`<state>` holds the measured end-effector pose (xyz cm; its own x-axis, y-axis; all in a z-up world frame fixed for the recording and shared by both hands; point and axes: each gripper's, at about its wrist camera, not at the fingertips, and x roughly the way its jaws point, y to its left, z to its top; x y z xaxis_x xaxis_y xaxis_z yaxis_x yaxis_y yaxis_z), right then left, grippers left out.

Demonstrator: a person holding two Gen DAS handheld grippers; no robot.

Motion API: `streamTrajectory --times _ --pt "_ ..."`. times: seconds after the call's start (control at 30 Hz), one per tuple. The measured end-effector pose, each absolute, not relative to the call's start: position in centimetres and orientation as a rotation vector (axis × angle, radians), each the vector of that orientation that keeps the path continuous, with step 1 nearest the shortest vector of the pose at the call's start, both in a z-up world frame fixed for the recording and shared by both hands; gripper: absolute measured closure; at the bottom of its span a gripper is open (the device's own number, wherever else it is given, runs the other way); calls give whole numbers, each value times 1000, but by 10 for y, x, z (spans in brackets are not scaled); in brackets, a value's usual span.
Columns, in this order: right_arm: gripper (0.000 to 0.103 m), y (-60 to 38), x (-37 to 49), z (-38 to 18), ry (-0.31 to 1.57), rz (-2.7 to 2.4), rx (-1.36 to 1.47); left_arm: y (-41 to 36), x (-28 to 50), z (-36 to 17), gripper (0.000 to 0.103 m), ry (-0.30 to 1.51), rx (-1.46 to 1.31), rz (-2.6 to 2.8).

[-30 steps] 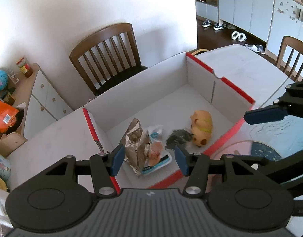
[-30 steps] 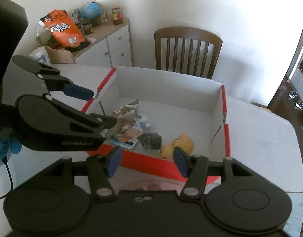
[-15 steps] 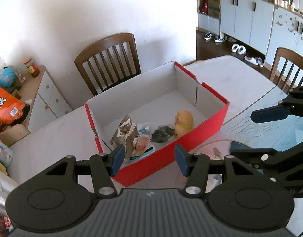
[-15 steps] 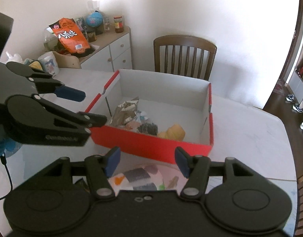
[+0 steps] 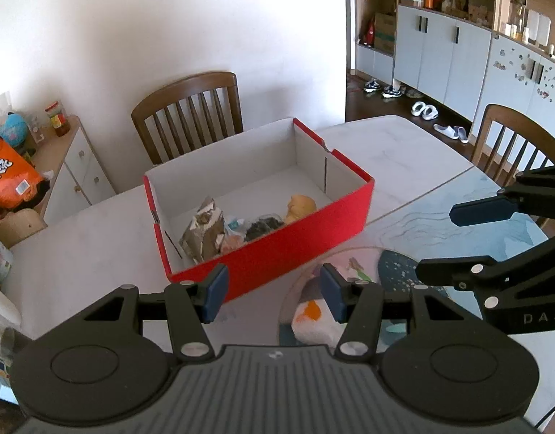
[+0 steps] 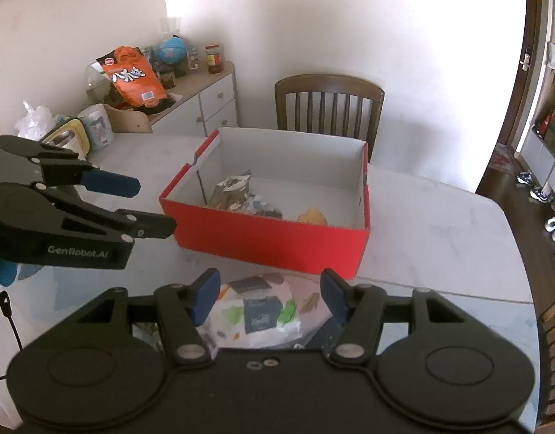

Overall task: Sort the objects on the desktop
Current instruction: 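Withdraw both tools from the red box back toward the snack pile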

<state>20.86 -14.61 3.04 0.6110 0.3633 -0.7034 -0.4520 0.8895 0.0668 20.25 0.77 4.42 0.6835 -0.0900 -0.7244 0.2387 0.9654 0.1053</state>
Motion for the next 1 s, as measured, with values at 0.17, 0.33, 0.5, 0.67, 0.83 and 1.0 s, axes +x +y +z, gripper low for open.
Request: streamTrajectory --times 0.17,0.33,0.5,0.67,0.83,1.0 --pt "42 -150 197 28 781 473 -114 7 189 41 49 806 179 -198" --pt "42 -153 189 26 785 477 -106 6 176 36 49 806 172 -202" --pt "41 -152 179 24 790 500 -125 4 165 31 49 805 160 -203" --pt "40 -152 168 22 781 509 -130 7 150 24 49 782 146 -197" --pt "39 -153 157 14 769 497 -142 13 140 11 49 802 121 -206" --pt "38 -149 148 0 783 511 -138 18 131 -4 42 809 109 -212"
